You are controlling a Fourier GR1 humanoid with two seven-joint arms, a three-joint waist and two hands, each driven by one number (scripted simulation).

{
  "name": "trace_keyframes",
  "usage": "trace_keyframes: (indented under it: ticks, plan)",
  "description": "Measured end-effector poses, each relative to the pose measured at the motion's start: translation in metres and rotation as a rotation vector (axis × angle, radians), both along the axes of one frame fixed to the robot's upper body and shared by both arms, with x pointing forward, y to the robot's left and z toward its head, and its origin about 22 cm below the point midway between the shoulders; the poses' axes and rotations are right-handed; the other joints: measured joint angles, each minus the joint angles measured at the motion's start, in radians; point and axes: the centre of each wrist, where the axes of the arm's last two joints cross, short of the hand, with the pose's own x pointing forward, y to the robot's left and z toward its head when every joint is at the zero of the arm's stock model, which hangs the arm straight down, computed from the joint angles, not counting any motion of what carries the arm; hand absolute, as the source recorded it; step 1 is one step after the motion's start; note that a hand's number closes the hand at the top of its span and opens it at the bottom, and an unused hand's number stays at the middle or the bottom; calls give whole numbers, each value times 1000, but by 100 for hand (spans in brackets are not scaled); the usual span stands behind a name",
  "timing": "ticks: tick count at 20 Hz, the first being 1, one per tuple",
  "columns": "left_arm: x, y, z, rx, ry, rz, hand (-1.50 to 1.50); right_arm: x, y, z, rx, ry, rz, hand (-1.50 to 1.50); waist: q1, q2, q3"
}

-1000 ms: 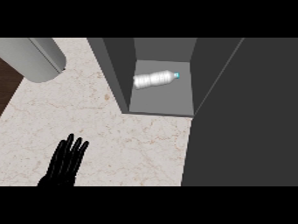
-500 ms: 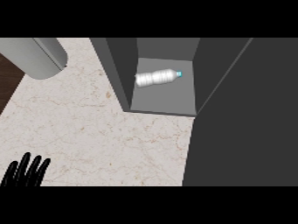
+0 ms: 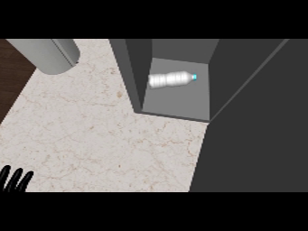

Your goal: Pick up the bottled water, place it into the cabinet and close the cabinet

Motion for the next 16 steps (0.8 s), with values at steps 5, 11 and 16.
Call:
trace_keyframes:
  ticks: [5,11,16]
  plan:
    - [2,11,5,14,-11,-7,-150,8,3,5,-41,-39,49,150,18,5,-4]
    - [7,19,13,27,-26,-22,-150,14,6,7,-58,-53,84,150,31,15,-6]
    - [11,24,17,33,-35,-22,-150,15,7,6,-50,-43,91,150,39,26,-7]
